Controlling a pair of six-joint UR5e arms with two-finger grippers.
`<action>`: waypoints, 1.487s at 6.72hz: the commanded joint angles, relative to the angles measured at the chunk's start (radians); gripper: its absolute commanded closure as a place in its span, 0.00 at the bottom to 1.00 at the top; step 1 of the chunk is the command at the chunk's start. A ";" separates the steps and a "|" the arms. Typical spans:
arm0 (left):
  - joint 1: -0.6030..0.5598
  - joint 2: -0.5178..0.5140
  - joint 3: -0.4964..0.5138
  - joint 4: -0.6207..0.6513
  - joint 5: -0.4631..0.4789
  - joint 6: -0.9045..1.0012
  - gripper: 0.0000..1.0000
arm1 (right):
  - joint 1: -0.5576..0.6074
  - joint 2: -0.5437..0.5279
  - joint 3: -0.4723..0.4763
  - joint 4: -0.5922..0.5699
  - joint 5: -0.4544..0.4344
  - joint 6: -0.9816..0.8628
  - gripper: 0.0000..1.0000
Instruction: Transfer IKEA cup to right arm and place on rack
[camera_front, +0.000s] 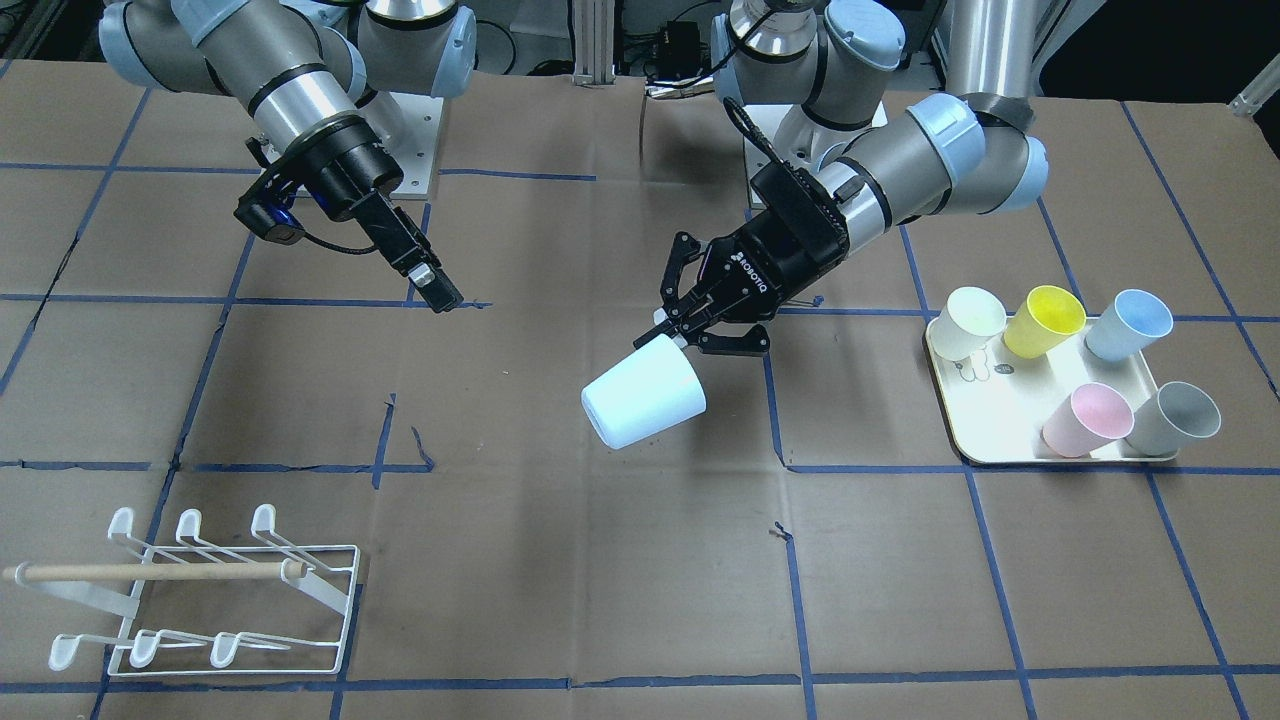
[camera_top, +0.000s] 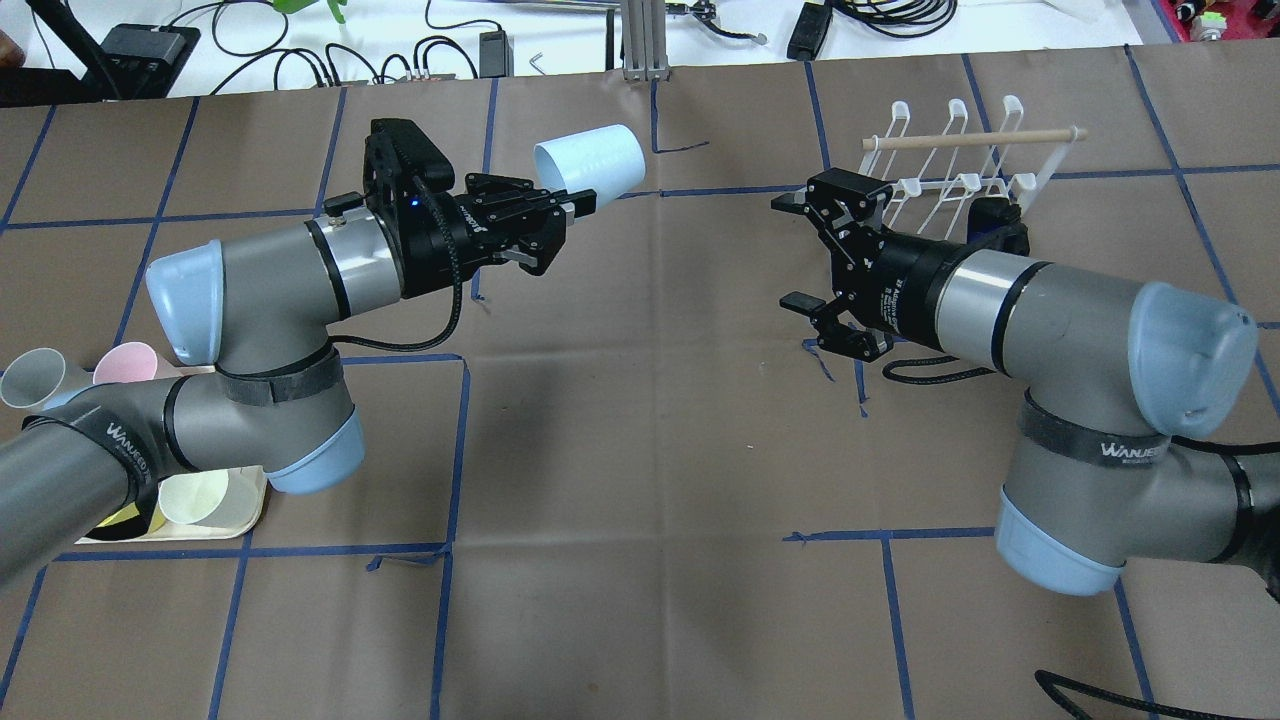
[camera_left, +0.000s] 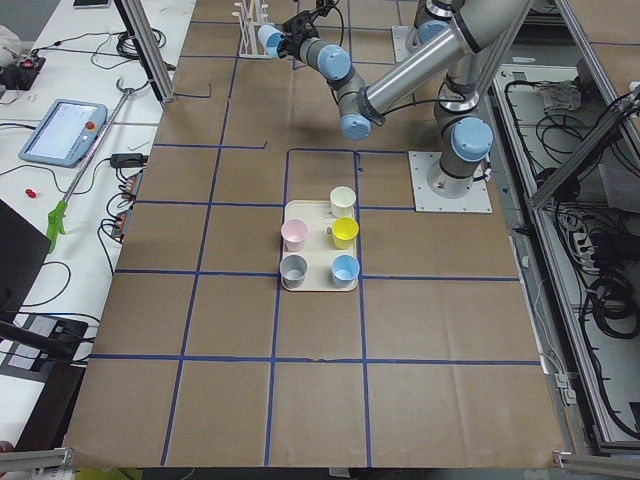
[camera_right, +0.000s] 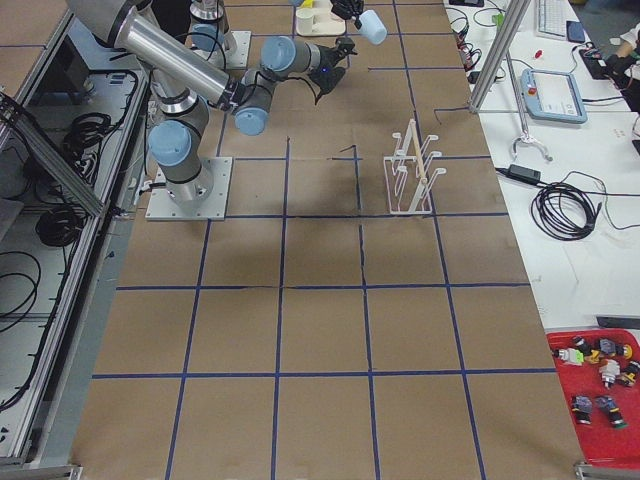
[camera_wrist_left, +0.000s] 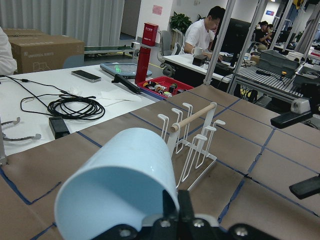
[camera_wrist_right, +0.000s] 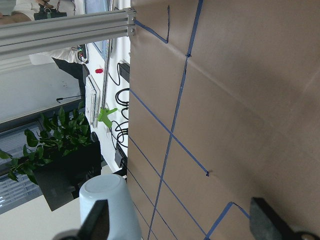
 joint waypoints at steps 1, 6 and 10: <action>-0.035 -0.039 0.004 0.130 0.005 -0.096 1.00 | 0.015 0.008 -0.034 -0.003 -0.002 -0.006 0.00; -0.039 -0.027 0.007 0.134 0.003 -0.121 1.00 | 0.115 0.152 -0.182 -0.003 -0.019 -0.038 0.02; -0.039 -0.029 0.007 0.134 0.003 -0.123 1.00 | 0.178 0.217 -0.284 0.000 -0.064 -0.037 0.02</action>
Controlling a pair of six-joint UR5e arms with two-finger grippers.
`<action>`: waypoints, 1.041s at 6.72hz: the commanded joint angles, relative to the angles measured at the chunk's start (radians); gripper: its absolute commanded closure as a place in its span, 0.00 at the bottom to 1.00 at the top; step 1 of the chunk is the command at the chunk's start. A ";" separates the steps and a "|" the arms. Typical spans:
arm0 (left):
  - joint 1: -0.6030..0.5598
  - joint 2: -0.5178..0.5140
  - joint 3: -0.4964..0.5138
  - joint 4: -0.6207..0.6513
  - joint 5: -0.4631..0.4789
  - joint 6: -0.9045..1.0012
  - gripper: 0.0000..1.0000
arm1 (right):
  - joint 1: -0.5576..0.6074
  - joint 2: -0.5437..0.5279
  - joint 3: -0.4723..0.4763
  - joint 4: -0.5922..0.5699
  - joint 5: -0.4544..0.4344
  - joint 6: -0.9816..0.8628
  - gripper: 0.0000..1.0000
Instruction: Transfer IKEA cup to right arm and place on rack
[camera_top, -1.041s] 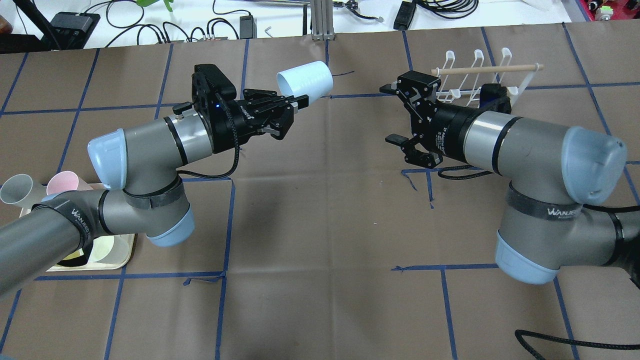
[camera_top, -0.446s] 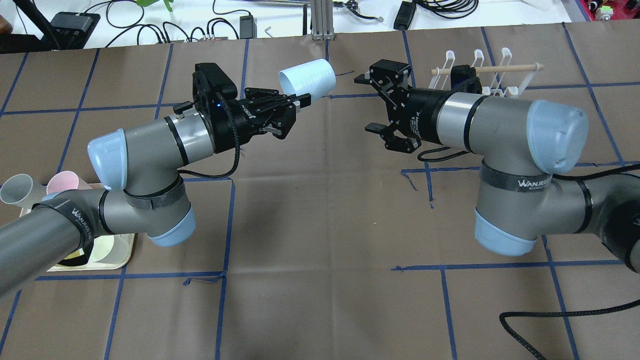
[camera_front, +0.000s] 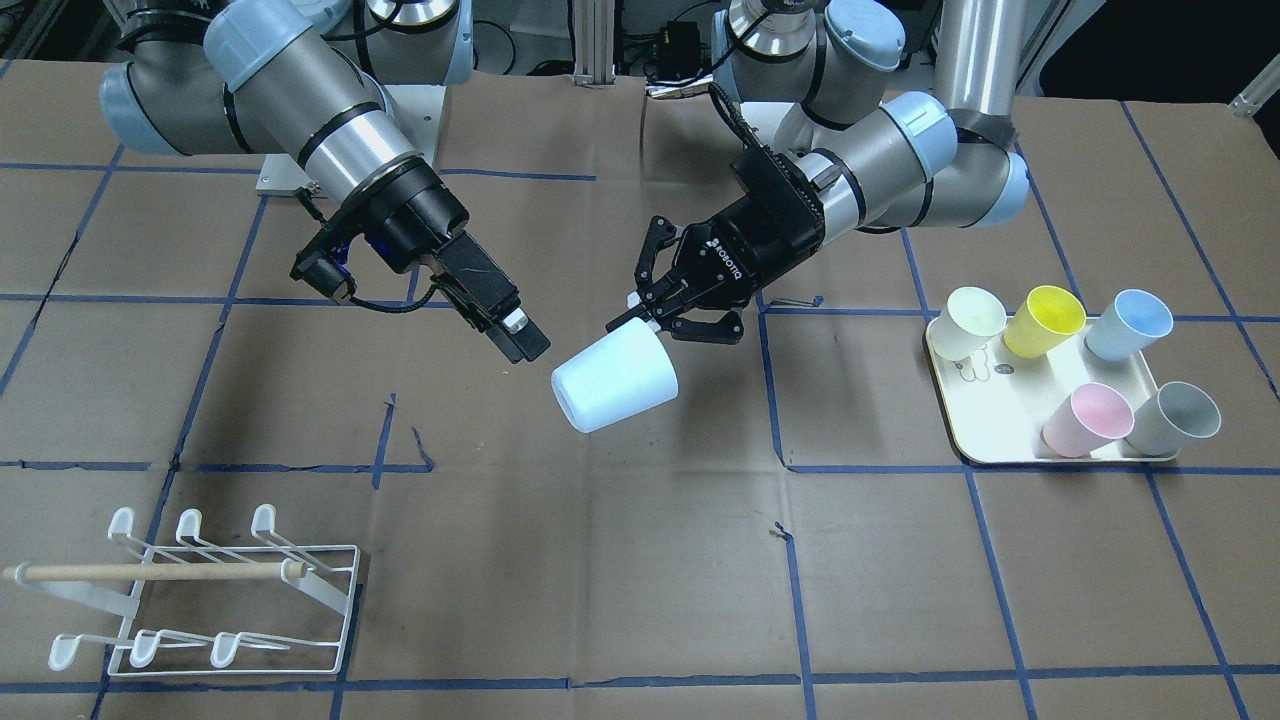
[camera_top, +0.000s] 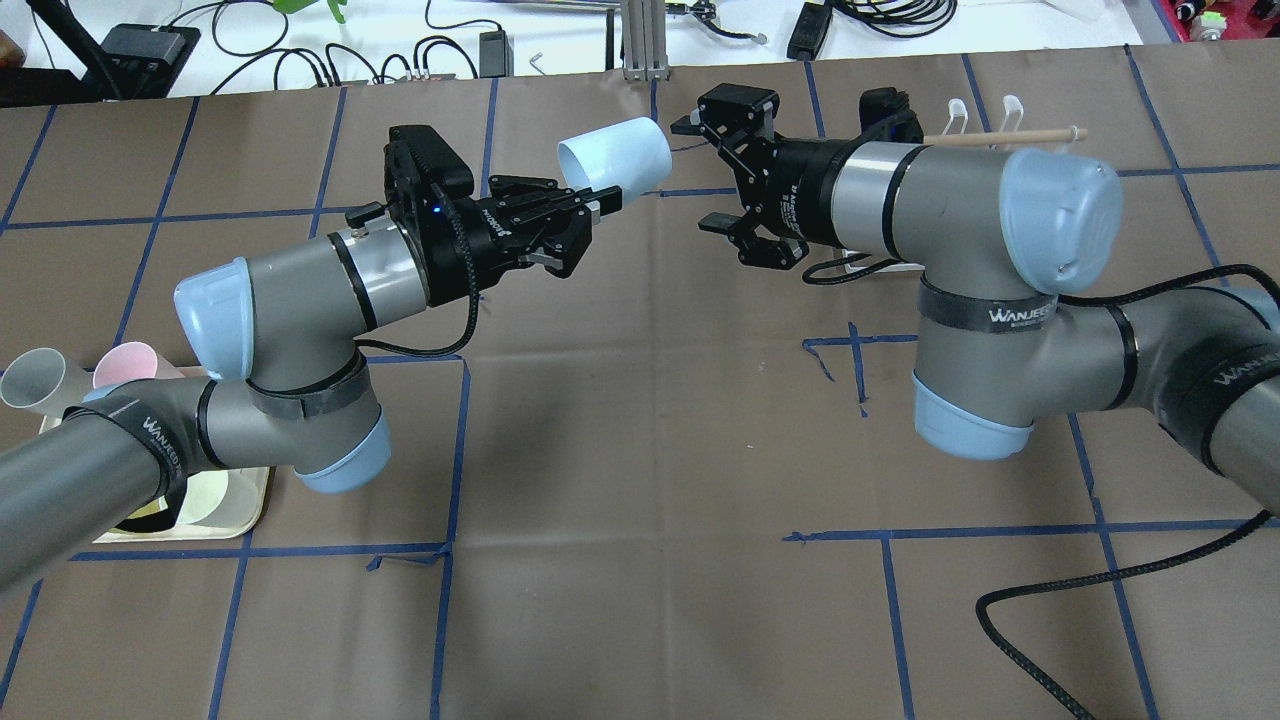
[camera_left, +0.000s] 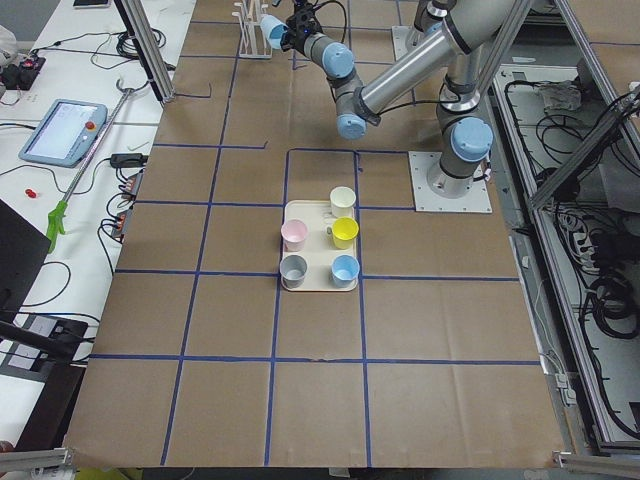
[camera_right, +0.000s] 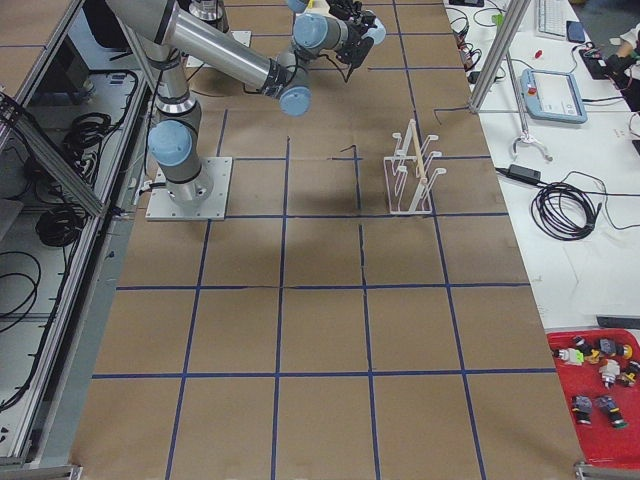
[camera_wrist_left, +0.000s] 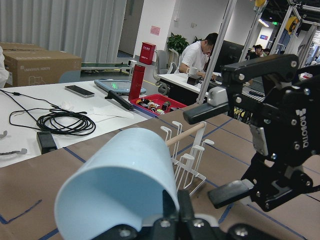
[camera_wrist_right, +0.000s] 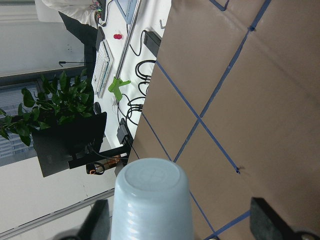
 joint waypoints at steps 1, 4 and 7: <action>0.000 -0.001 0.000 0.000 0.000 0.000 1.00 | 0.015 0.022 -0.031 0.004 -0.009 0.000 0.02; 0.000 0.001 0.000 0.000 -0.001 0.000 1.00 | 0.061 0.091 -0.099 0.006 -0.012 0.003 0.03; 0.000 0.006 0.000 0.000 0.000 -0.002 1.00 | 0.070 0.131 -0.139 0.009 -0.012 0.008 0.03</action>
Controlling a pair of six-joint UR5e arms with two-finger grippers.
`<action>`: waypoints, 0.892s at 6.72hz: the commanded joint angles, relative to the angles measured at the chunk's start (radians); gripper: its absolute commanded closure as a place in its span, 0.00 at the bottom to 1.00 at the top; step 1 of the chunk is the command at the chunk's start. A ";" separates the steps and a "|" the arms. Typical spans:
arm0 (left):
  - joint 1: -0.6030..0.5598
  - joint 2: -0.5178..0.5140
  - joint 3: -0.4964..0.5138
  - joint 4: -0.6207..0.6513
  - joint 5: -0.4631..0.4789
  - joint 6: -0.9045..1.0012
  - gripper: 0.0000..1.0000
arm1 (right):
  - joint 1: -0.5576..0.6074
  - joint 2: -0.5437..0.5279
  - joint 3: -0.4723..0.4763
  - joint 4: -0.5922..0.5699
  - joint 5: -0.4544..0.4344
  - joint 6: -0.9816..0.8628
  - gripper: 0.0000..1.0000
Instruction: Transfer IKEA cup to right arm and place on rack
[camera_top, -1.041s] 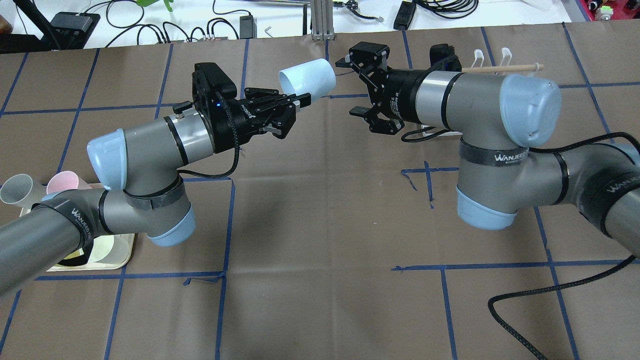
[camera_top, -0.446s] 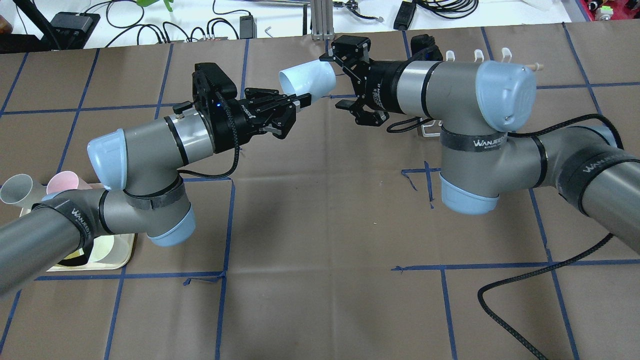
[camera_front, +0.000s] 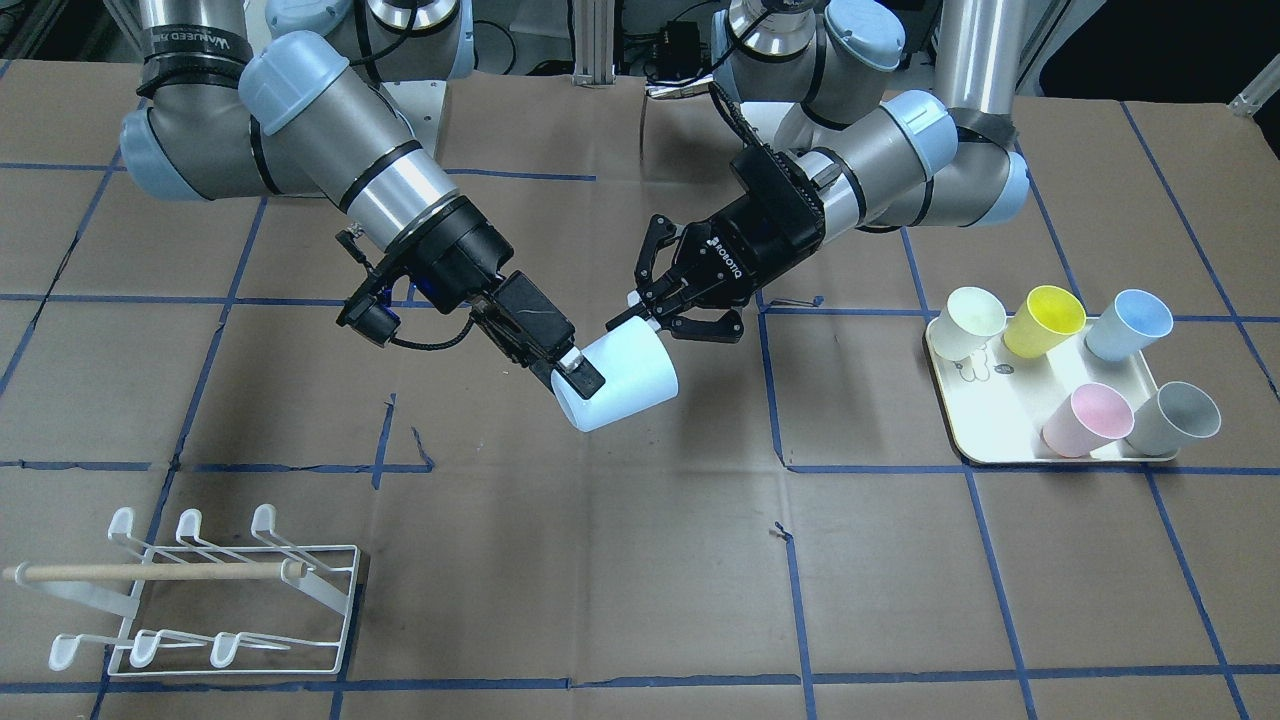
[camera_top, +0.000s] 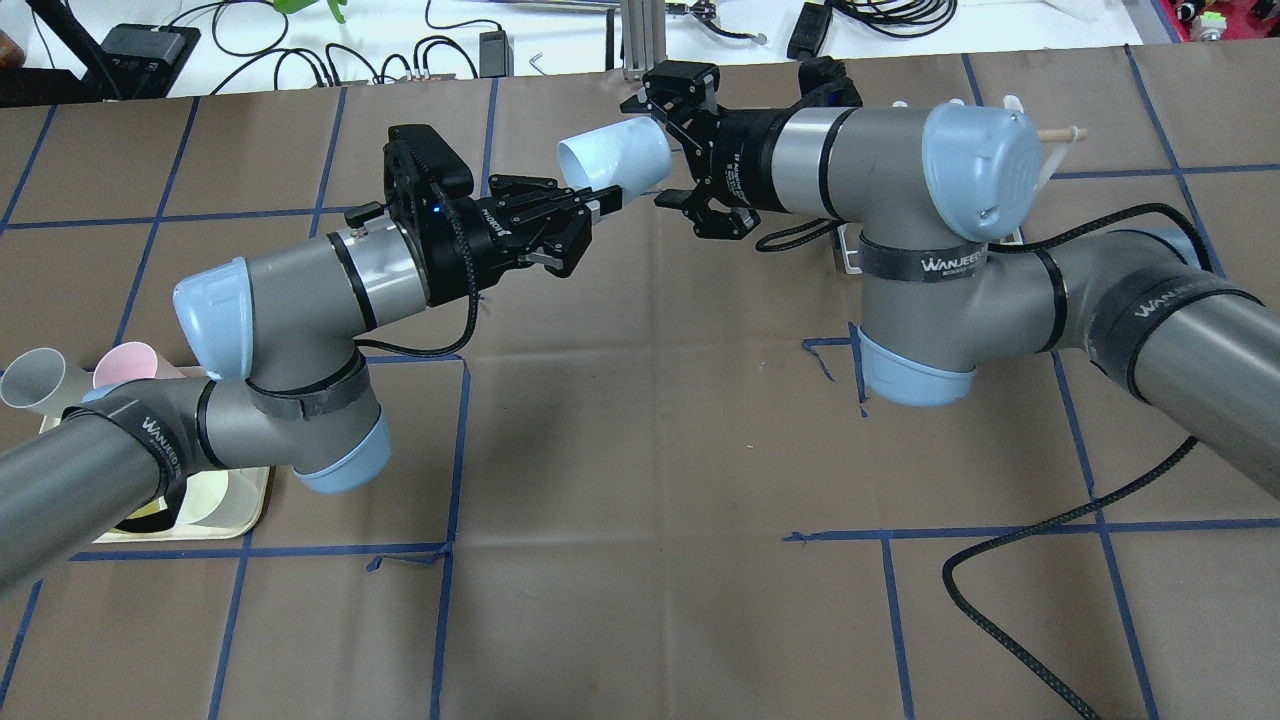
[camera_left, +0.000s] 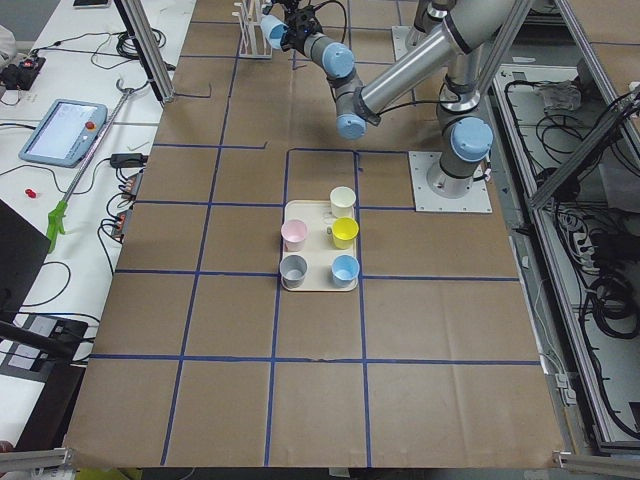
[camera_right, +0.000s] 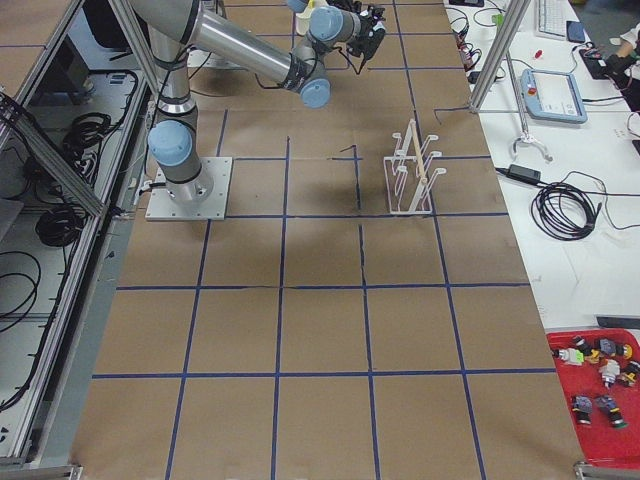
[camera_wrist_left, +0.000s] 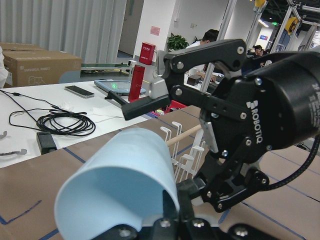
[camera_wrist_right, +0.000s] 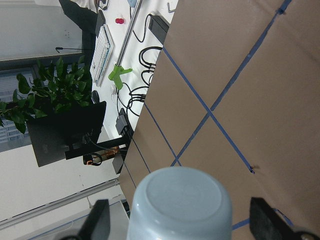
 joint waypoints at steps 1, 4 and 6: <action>0.000 0.002 0.000 0.000 0.000 0.000 1.00 | 0.006 0.019 -0.014 0.002 0.000 0.005 0.03; 0.000 0.005 -0.002 0.000 0.002 -0.002 1.00 | 0.010 0.029 -0.023 0.002 -0.002 0.007 0.04; 0.000 0.005 -0.002 0.000 0.002 -0.002 1.00 | 0.012 0.029 -0.031 0.004 0.000 0.019 0.06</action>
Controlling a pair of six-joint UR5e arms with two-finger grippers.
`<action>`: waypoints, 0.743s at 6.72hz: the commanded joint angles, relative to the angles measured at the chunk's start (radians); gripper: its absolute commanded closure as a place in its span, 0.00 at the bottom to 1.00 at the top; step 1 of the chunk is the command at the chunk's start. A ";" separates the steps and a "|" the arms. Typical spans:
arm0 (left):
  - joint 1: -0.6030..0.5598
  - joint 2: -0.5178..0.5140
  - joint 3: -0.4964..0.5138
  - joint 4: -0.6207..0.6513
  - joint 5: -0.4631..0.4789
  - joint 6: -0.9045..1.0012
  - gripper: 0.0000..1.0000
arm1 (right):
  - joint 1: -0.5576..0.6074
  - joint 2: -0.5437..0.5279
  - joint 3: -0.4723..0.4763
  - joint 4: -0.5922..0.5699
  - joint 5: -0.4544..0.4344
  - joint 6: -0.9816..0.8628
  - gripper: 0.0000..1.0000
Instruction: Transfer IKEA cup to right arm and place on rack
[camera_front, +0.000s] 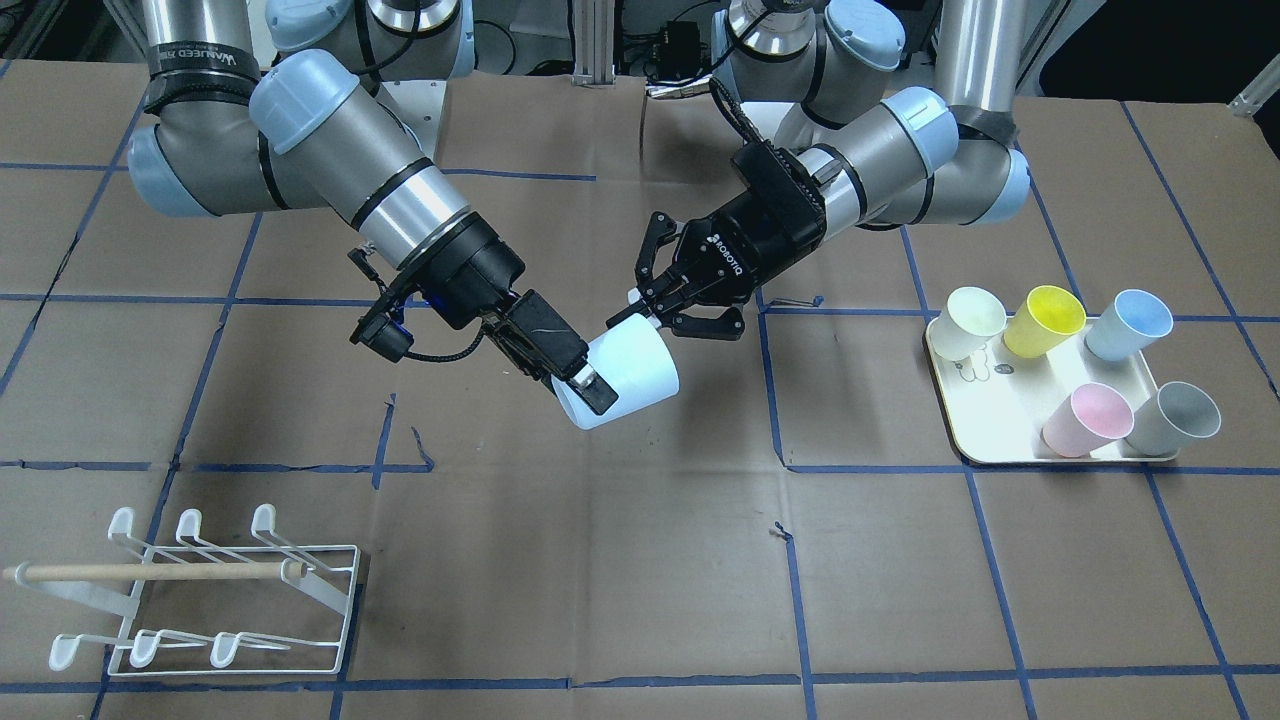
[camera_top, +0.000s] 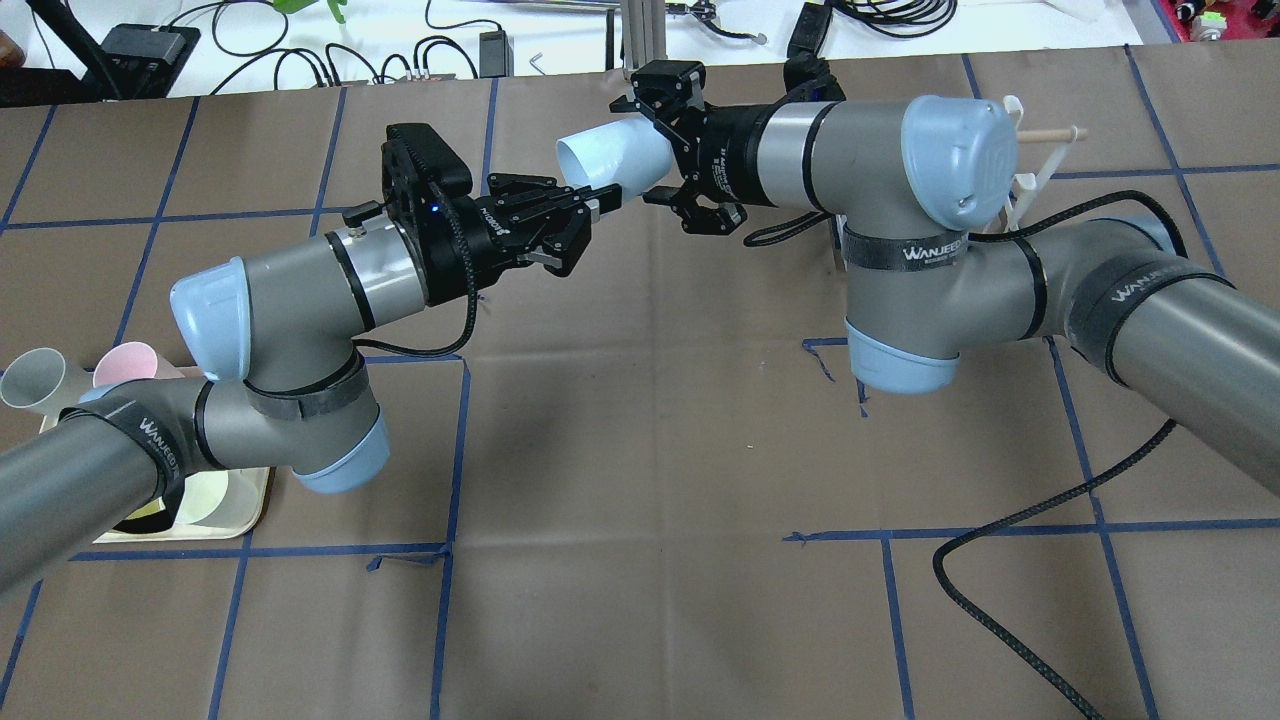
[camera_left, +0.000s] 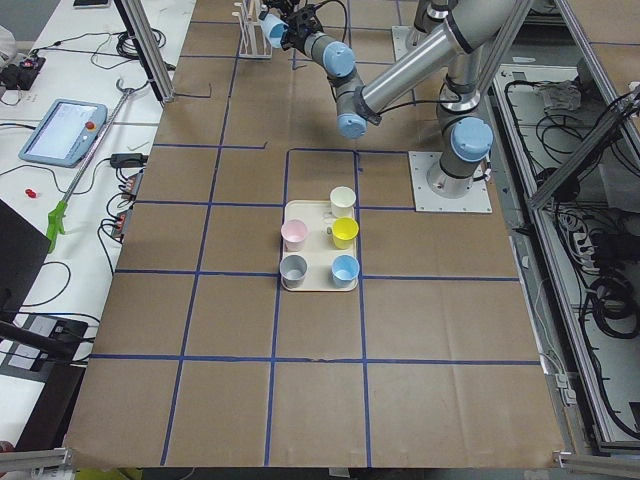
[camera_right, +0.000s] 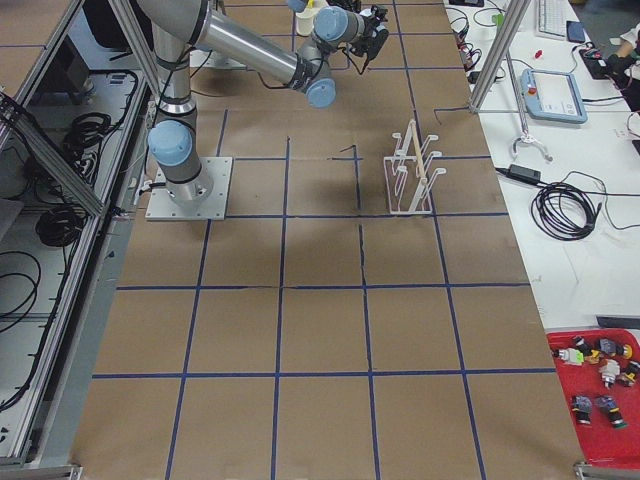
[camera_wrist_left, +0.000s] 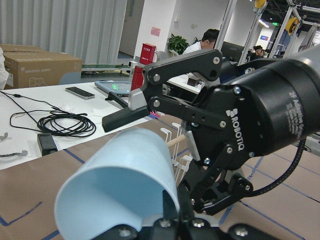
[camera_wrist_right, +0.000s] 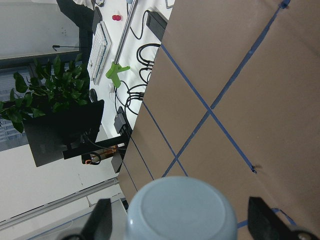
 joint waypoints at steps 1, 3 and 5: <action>0.000 0.000 0.001 0.000 0.000 0.000 1.00 | 0.001 0.001 -0.004 0.001 0.000 0.004 0.06; 0.000 0.002 -0.001 0.000 0.002 0.000 1.00 | 0.001 0.003 -0.002 0.001 0.004 0.004 0.30; 0.000 0.002 0.001 0.000 0.002 0.000 1.00 | 0.001 0.002 -0.002 0.001 0.013 0.004 0.44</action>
